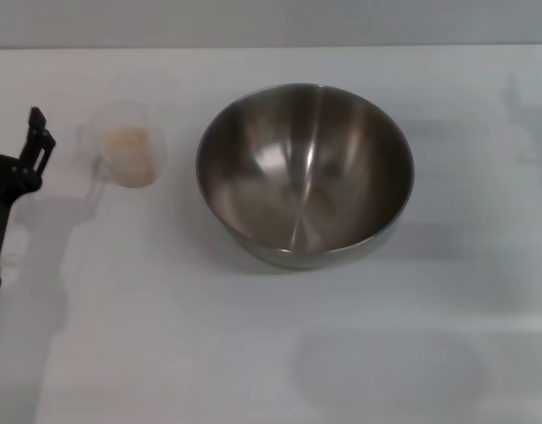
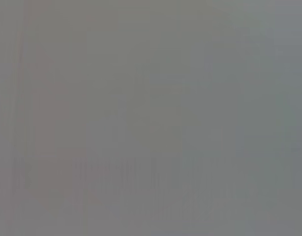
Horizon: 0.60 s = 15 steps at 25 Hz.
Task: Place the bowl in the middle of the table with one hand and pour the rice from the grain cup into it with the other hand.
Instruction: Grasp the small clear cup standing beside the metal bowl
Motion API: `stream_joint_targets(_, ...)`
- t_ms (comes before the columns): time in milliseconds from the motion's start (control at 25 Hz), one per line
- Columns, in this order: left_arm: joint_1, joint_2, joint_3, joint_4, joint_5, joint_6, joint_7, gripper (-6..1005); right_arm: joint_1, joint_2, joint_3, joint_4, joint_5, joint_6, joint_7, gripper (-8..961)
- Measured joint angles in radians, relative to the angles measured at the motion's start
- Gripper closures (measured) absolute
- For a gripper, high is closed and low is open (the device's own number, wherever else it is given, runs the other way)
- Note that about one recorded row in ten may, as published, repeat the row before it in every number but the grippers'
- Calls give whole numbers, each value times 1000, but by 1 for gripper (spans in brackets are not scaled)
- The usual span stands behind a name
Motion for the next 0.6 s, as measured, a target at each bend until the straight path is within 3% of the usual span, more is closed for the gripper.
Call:
stream_joint_targets(240, 35, 0, 24, -83, -49, -67, 102, 140, 13, -7, -1, -19, -4, -1, -3, 240)
stream_joint_targets(600, -44, 0, 245, -188, -492, -119, 374, 150, 31, -23, -9, -35, -7, -8, -5, 240)
